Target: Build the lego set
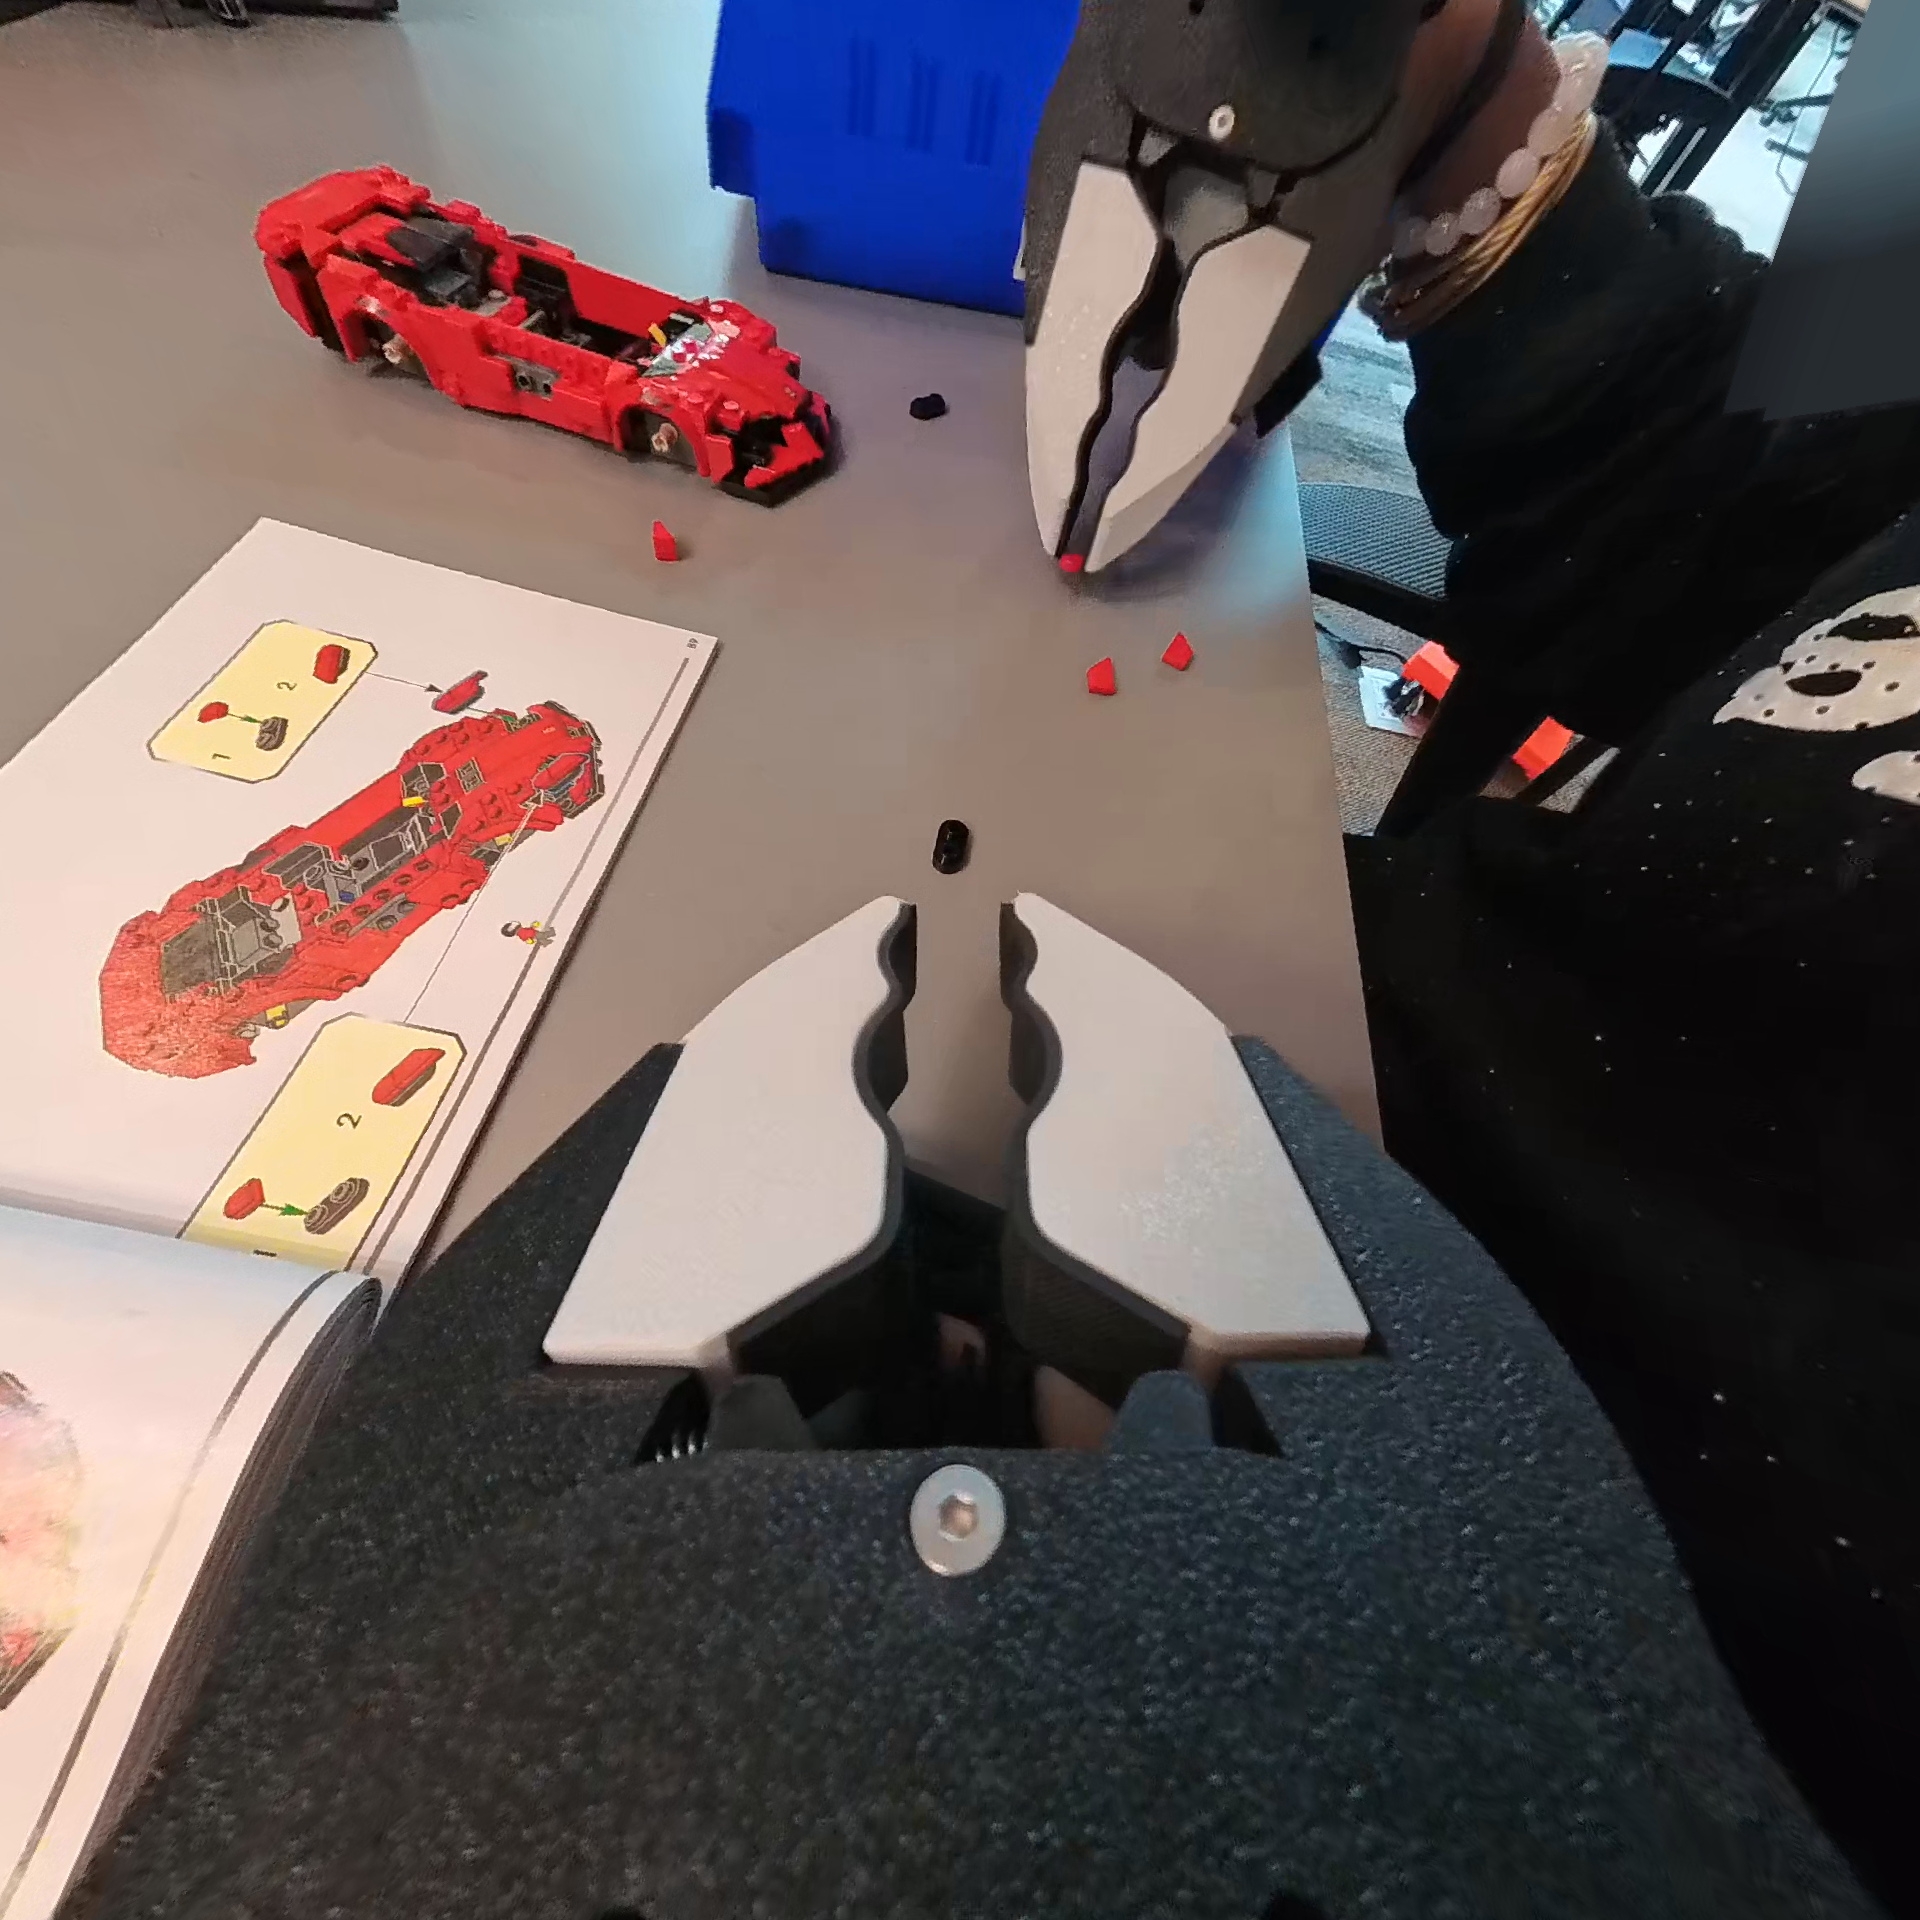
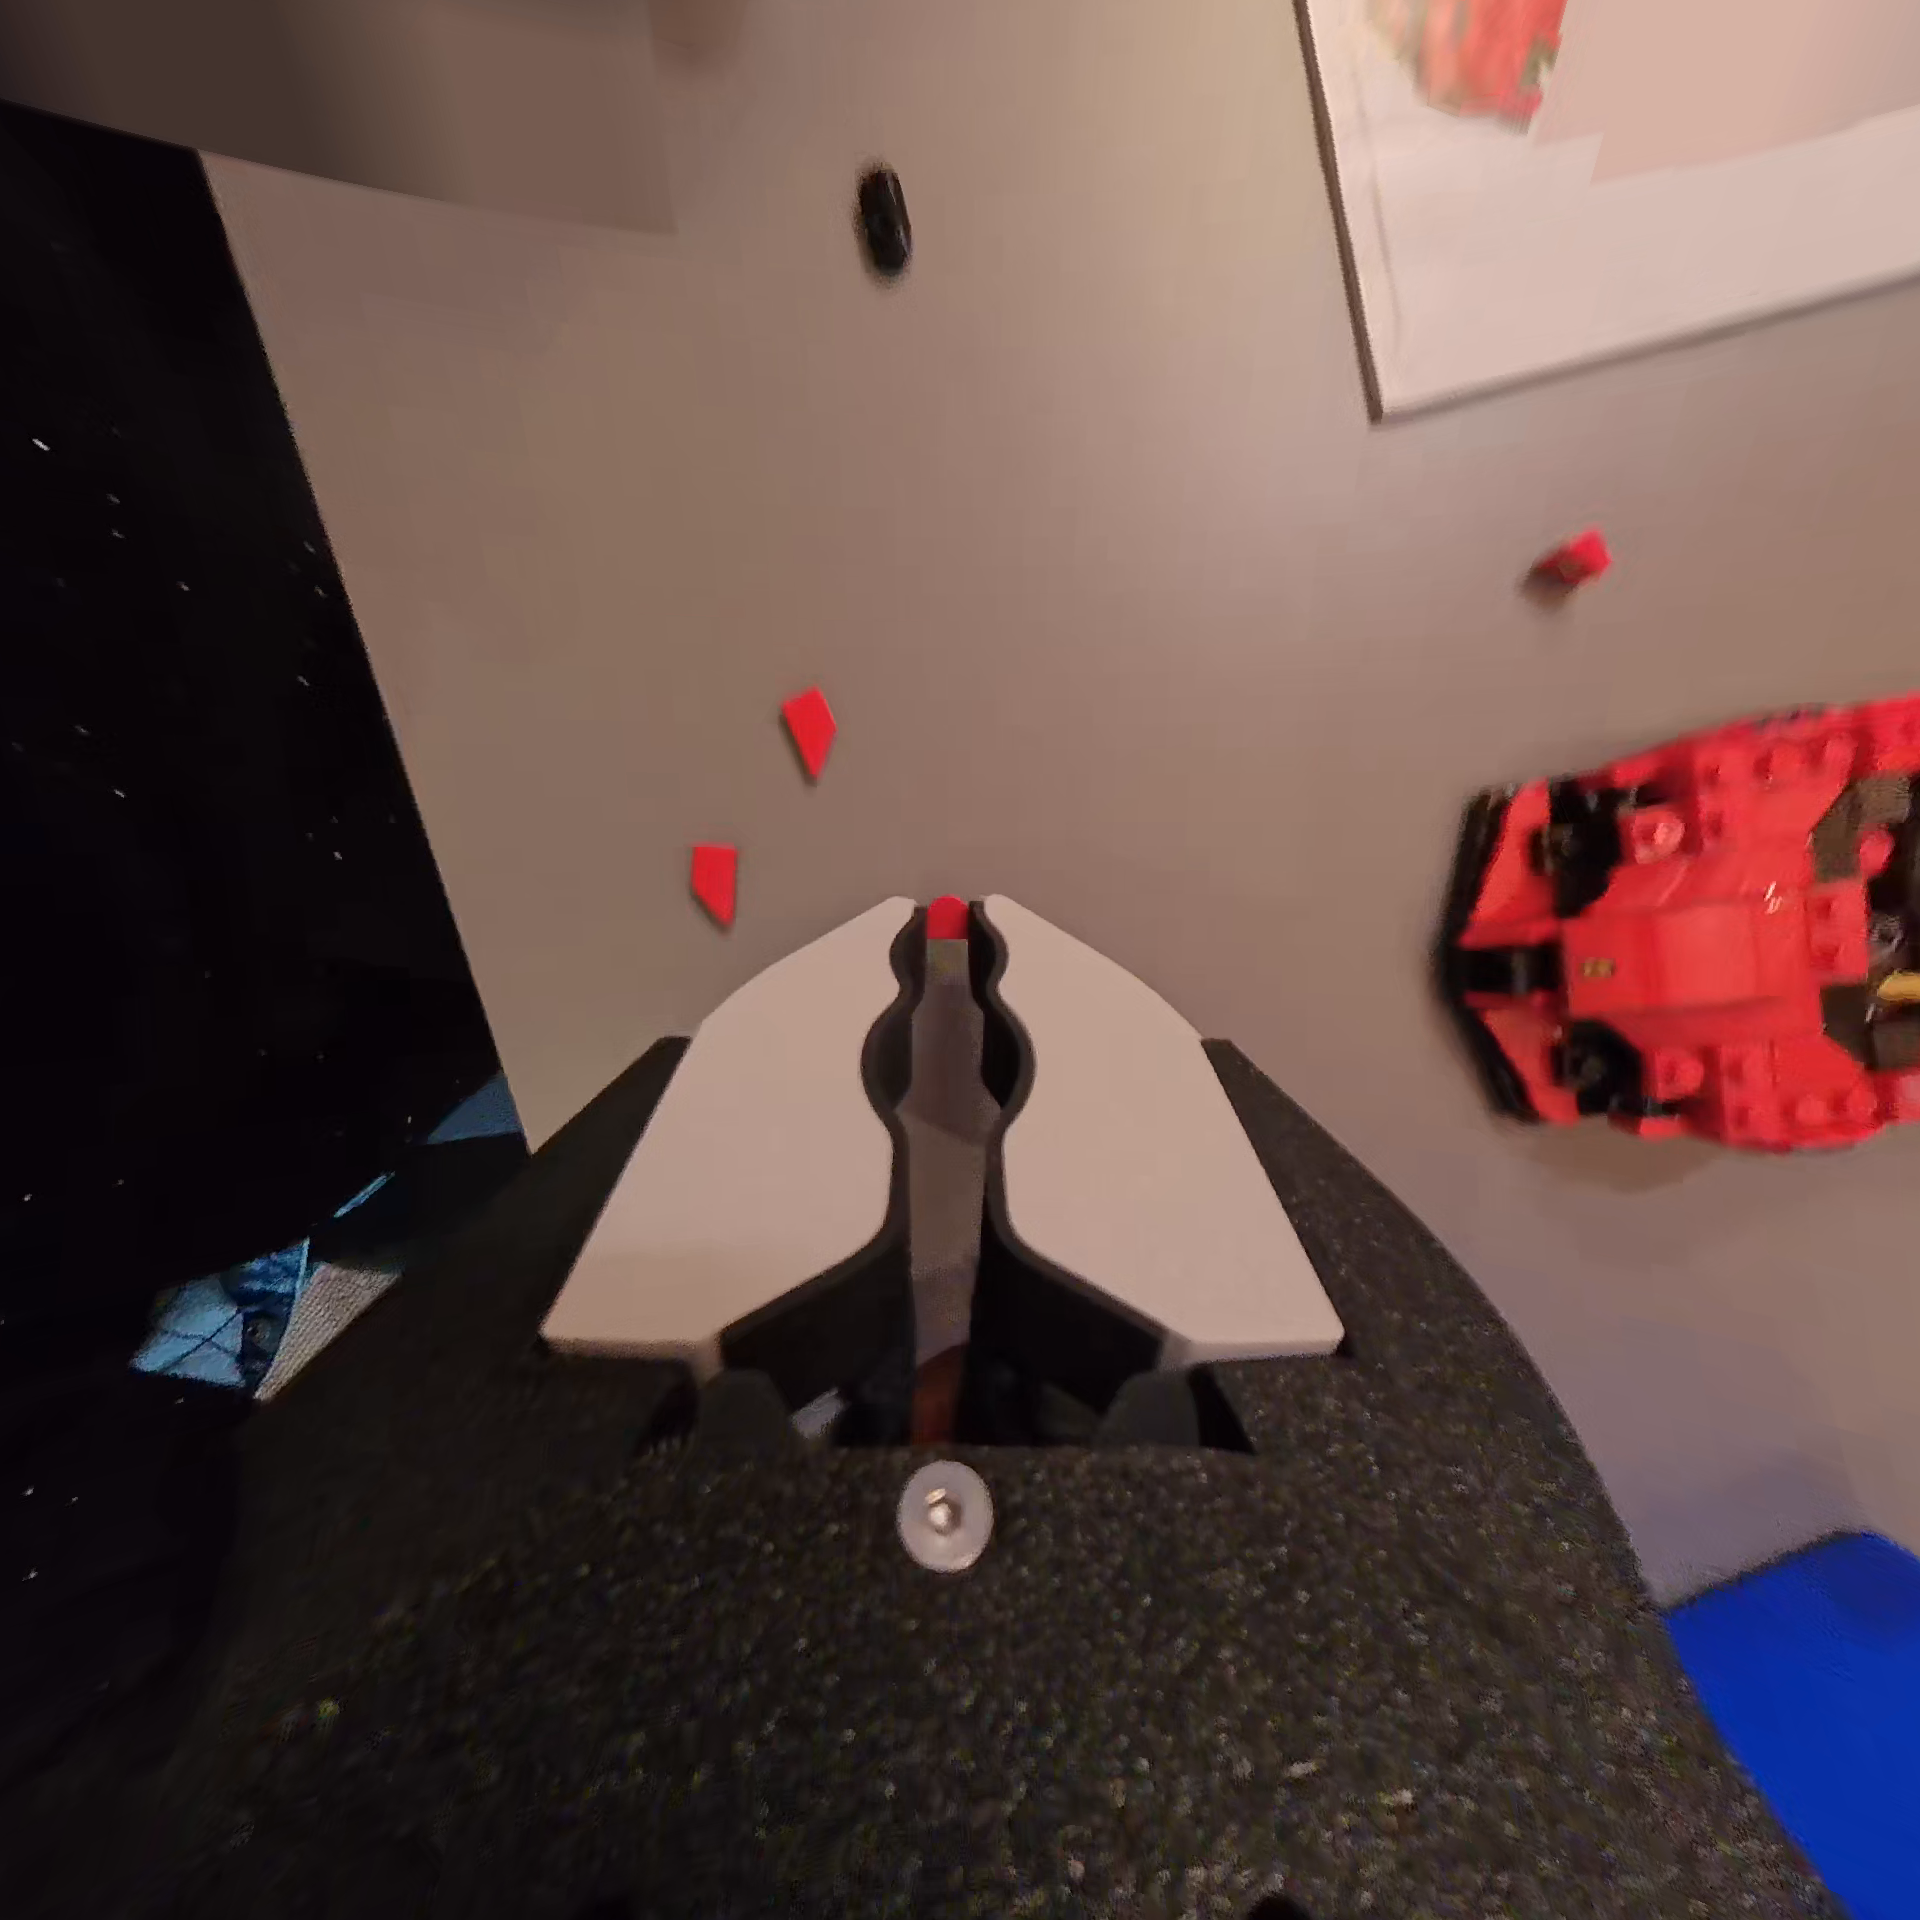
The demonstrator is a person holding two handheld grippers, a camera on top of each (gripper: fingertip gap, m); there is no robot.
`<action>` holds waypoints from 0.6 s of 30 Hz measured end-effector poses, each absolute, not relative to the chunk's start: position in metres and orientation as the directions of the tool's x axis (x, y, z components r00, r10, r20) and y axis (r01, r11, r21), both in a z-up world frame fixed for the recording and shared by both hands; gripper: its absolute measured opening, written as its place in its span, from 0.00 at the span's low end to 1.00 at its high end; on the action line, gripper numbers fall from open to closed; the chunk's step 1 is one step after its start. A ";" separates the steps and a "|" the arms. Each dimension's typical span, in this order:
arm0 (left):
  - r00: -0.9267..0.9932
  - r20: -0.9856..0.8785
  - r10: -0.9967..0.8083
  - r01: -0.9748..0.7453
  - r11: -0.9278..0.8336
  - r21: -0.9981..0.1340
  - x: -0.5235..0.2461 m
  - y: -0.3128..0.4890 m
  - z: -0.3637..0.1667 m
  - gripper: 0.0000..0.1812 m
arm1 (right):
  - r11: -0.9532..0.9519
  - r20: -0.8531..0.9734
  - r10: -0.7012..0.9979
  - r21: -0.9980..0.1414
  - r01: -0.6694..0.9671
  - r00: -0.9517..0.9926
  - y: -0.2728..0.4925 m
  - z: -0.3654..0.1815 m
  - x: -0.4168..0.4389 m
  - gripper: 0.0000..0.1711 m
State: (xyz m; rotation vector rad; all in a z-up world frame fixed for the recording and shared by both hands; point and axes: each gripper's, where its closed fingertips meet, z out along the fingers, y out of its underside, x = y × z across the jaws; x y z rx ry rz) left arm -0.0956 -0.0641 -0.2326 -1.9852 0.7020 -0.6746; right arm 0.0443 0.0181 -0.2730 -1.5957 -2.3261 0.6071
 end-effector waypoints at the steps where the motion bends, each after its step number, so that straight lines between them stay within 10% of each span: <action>1: 0.692 0.188 -0.697 -0.208 -0.442 -0.872 -0.096 -0.064 -0.233 0.08 | 0.323 -0.012 0.925 -0.501 0.803 -0.380 0.015 -0.269 0.037 0.04; 18: 0.692 0.208 -0.692 -0.170 -0.436 -0.883 -0.098 -0.063 -0.227 0.06 | 0.470 0.017 0.830 -0.559 0.683 -0.557 -0.034 -0.268 -0.063 0.04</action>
